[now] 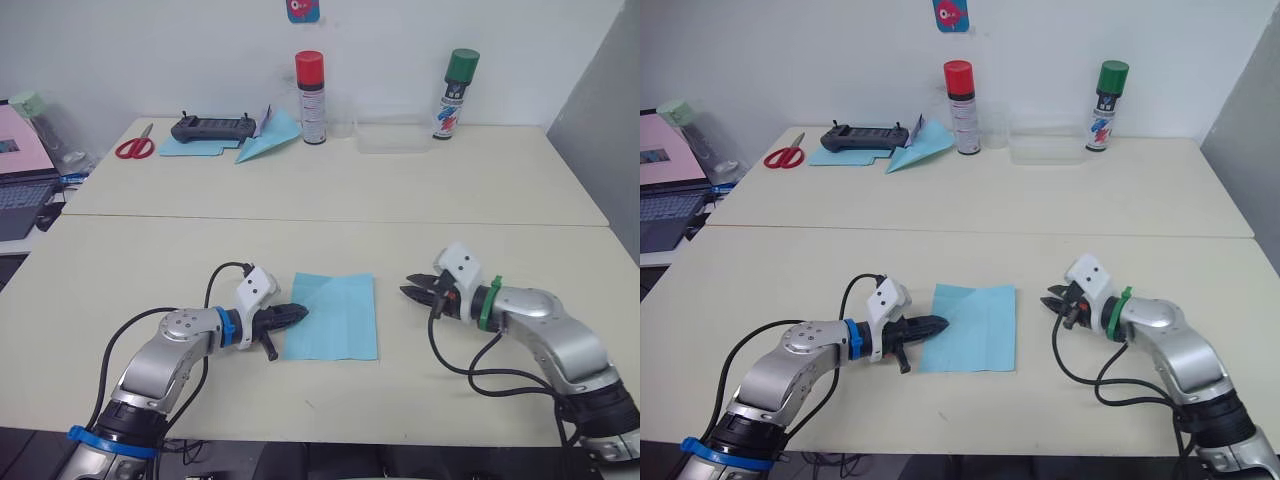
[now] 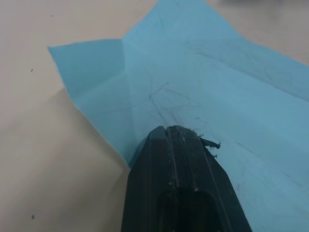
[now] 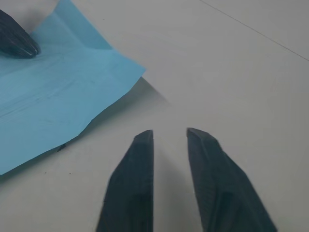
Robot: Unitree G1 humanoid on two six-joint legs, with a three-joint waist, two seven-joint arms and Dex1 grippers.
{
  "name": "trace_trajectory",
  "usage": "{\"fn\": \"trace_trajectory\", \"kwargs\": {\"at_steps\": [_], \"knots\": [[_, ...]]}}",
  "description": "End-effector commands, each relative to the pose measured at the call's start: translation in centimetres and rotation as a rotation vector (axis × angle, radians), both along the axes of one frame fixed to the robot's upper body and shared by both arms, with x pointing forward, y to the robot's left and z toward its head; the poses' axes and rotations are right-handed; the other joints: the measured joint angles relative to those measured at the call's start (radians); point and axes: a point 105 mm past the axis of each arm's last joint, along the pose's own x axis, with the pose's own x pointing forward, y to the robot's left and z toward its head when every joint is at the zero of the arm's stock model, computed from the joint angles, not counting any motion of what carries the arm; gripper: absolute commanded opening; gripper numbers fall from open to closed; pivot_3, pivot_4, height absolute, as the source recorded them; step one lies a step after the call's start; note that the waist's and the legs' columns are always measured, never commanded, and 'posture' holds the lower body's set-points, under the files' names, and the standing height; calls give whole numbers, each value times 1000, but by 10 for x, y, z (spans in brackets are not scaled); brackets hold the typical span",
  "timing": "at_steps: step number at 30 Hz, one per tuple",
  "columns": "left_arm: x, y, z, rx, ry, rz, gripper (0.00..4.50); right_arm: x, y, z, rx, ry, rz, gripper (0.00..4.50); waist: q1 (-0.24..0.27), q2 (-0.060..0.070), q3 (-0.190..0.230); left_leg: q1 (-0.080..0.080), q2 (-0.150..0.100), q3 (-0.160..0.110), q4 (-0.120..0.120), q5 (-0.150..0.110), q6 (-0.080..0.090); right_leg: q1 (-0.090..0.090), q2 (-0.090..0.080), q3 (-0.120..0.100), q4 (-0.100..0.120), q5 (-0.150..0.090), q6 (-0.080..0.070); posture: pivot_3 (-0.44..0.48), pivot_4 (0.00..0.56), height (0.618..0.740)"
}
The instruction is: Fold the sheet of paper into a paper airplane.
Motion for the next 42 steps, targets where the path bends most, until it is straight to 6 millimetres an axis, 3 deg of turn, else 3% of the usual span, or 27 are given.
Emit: {"fn": "trace_trajectory", "kwargs": {"at_steps": [1, 13, 27, 33, 42], "knots": [[-3, 6, -21, 43, 78, 26, 0, 4, 12, 4, -34, -78, 30, 36, 1, 0, 0, 0, 0, 0, 0, 0, 0, 0, 0, 0, 0, 0, 0, 0, 150, 740], [-4, 3, -20, 37, 82, 17, 0, 1, 47, -17, -16, -25, 118, 36, 1, 0, 0, 0, 0, 0, 0, 0, 0, 0, 0, 0, 0, 0, 0, 0, 150, 740], [-2, 5, -17, 39, 76, 23, 0, -11, 73, 13, 270, 120, 175, 36, 2, 0, 0, 0, 0, -1, 0, 0, 0, 0, 0, 0, 0, -1, -2, 0, 150, 740], [-1, 5, -16, 42, 73, 18, 0, -14, 86, 11, 262, 128, 223, 36, 1, 0, 0, 0, 0, -1, 0, 0, 0, 0, 0, -1, -1, -1, -3, 0, 150, 740], [0, 5, -14, 46, 68, 18, 0, -3, 115, 11, 281, 127, 265, 36, 1, 0, 0, -1, 0, -1, -1, 0, 0, -1, 0, -1, -1, -3, -5, 0, 150, 740]]}}
